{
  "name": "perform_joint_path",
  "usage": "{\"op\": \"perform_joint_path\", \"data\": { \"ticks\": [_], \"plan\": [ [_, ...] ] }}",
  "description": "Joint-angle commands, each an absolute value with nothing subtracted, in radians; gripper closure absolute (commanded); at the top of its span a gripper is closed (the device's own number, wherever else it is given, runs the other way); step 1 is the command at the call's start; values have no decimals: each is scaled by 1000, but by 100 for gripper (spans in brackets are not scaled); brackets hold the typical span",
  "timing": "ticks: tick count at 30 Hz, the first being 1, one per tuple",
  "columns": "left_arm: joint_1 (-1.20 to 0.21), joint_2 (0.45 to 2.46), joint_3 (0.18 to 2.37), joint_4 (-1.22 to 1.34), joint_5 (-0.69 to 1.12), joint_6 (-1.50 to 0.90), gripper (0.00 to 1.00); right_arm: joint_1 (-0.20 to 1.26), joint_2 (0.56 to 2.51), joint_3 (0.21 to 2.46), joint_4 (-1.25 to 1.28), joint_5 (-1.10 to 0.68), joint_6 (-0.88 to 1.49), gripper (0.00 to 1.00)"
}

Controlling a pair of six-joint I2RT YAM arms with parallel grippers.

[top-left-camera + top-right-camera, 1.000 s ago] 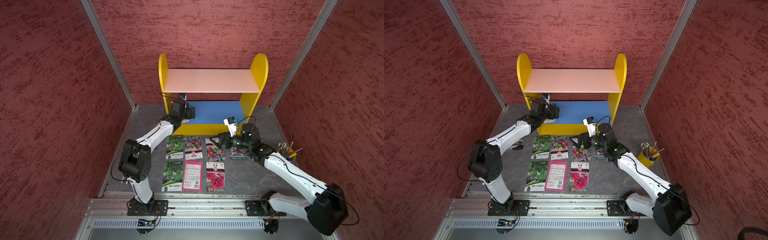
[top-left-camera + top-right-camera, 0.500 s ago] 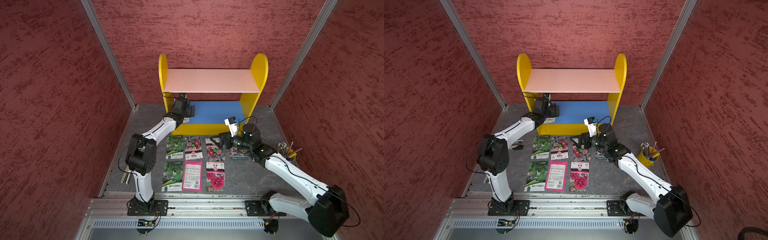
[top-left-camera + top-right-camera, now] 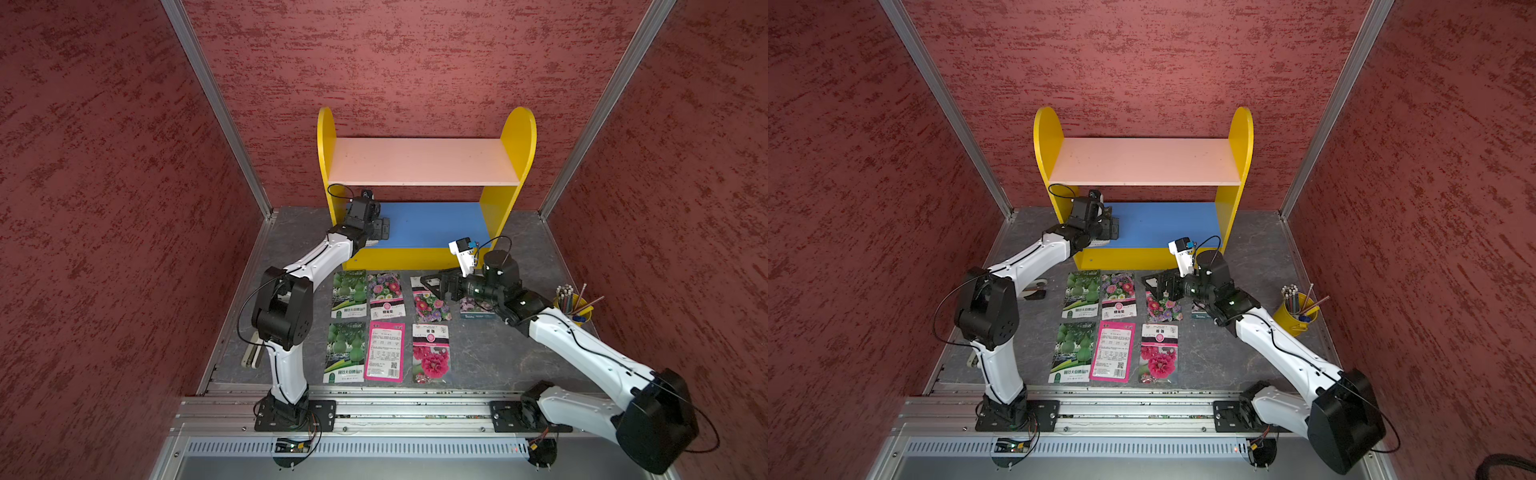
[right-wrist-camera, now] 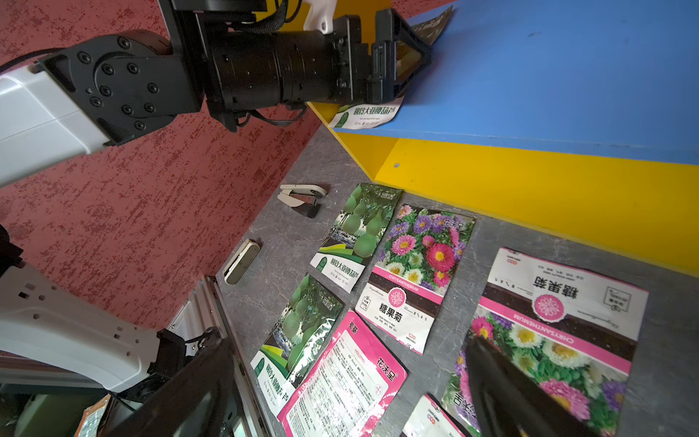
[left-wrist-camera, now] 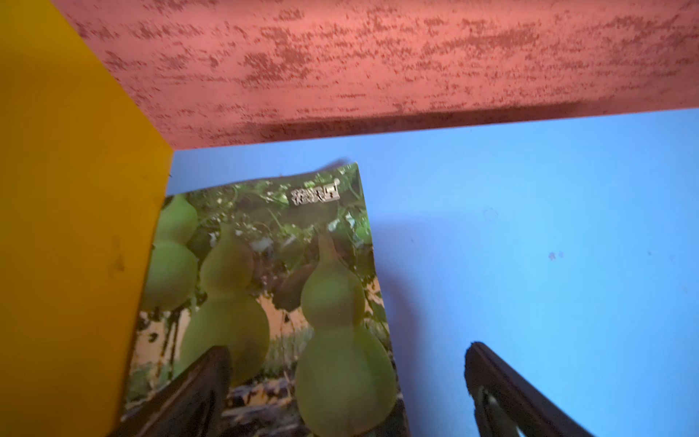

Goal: Take the seed bag off the shelf
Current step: Adjust the seed packet on the shelf.

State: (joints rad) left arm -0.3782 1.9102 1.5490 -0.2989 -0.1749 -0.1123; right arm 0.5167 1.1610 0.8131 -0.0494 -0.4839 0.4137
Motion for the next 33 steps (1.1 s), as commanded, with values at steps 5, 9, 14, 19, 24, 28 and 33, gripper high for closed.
{"op": "perform_joint_path", "data": {
  "ticks": [5,9,14,19,24,28,33],
  "plan": [
    [-393,1915,1540,-350,-109,-139,0,523,1143,807,-58,-448,408,2],
    [-402,1914,1512,-349,-72,-159,0,523,1133,808,-75,-440,402,2],
    [-439,1889,1475,-328,-35,-179,0,522,1126,812,-94,-429,394,2],
    [-460,1854,1452,-329,13,-216,0,522,1120,811,-92,-435,408,2],
    [-460,1790,1410,-299,30,-225,0,523,1100,803,-87,-435,422,2],
    [-444,1726,1375,-231,54,-209,0,522,1109,803,-50,-454,461,2],
    [-374,1658,1362,-245,180,-225,0,523,1167,820,-14,-404,578,2]
  ]
}}
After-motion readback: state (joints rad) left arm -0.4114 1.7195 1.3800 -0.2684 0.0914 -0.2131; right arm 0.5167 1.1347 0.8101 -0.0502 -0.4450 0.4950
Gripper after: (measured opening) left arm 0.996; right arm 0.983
